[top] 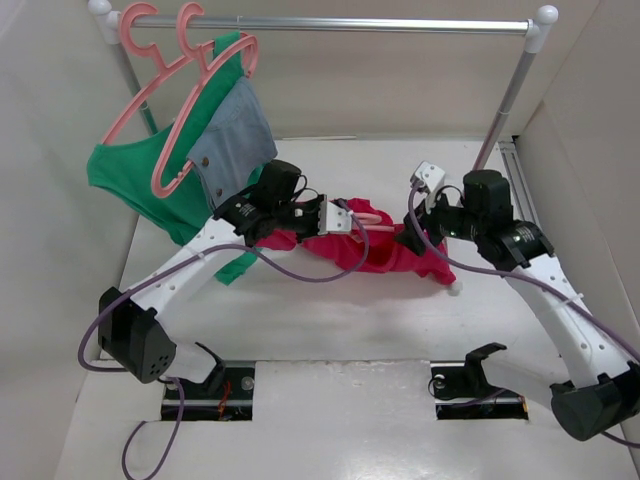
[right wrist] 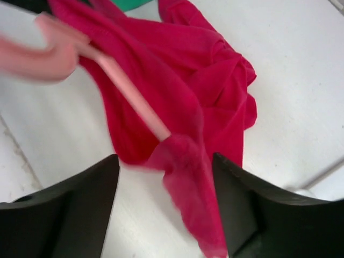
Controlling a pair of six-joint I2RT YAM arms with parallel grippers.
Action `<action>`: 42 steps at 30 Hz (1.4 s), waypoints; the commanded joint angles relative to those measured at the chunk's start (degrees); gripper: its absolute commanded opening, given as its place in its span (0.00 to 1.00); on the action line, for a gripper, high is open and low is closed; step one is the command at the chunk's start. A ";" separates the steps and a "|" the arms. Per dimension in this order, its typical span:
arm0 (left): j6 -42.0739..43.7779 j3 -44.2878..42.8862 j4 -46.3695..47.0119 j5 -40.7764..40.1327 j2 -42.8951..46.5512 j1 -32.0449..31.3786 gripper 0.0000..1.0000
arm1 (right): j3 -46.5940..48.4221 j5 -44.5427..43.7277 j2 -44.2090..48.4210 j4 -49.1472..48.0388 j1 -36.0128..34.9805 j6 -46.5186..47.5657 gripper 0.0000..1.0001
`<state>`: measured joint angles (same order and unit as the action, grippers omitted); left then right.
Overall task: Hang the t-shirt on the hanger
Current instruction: Place tshirt on hanger
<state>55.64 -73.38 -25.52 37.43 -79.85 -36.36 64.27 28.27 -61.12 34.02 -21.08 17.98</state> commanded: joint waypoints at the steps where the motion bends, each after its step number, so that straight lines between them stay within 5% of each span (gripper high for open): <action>1: -1.06 0.44 2.40 6.15 1.02 1.73 0.00 | 7.08 -0.23 2.49 9.28 -0.19 4.69 0.76; 5: -1.06 0.96 2.40 8.79 1.02 2.96 0.00 | 9.29 0.56 2.50 11.33 -0.80 7.15 0.78; 17: -0.53 0.96 2.40 12.40 1.54 2.96 0.00 | 7.71 -3.74 -8.13 -2.55 -10.12 7.69 0.72; 20: -1.06 0.96 2.40 13.80 1.54 2.96 0.00 | 5.52 -5.23 -9.37 -6.76 -10.65 7.69 0.61; 25: -4.05 0.44 2.40 15.66 2.07 6.21 0.00 | 3.41 -7.52 -8.67 -8.18 -10.65 6.38 0.00; 36: -10.02 0.44 9.60 11.36 0.84 16.40 0.00 | -0.56 -8.14 7.06 4.98 -3.10 5.84 0.00; 39: -10.02 0.44 10.84 9.86 0.31 16.41 0.37 | 1.37 -6.05 7.86 6.84 -2.39 5.84 0.00; 40: -10.02 0.44 10.84 11.07 0.31 16.41 0.54 | 2.86 -6.04 7.34 7.63 -2.39 5.32 0.00; 41: -10.02 -0.26 10.84 12.74 0.31 15.89 0.92 | 3.75 -5.25 6.81 7.64 -2.39 5.31 0.00; 42: -10.63 -1.05 10.84 13.36 0.31 15.88 1.00 | 4.89 -5.24 6.28 8.60 -2.39 5.31 0.00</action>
<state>47.40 -72.49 -16.53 51.07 -79.88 -20.84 64.14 23.70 -54.48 40.88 -24.29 24.99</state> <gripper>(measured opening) 0.923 0.112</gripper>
